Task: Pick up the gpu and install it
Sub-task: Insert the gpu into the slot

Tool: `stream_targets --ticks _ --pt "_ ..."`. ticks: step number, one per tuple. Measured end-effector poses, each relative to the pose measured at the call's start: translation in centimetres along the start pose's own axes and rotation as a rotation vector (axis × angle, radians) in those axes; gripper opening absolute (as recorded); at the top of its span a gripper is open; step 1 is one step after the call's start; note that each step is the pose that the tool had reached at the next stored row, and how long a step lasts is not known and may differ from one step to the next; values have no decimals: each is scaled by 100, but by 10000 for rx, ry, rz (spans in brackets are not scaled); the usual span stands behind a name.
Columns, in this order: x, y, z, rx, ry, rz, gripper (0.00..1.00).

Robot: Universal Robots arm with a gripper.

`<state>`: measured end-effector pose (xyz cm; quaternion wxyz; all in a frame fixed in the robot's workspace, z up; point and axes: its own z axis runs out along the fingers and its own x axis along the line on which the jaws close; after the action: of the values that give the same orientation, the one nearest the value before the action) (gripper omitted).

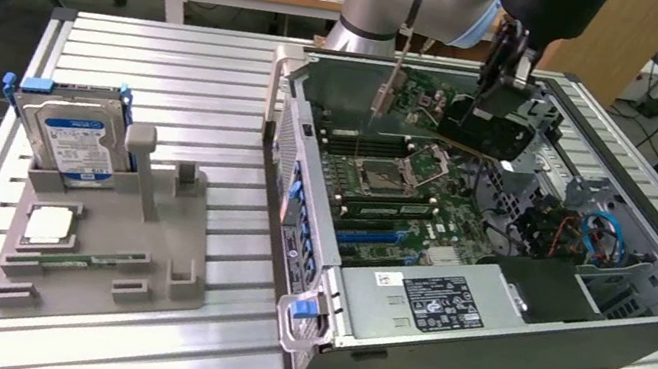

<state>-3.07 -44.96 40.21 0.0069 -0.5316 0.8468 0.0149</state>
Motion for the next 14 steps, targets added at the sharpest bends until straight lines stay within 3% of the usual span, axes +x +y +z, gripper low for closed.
stream_targets --ticks 14 --pt "0 0 0 -28 18 -1029 27"
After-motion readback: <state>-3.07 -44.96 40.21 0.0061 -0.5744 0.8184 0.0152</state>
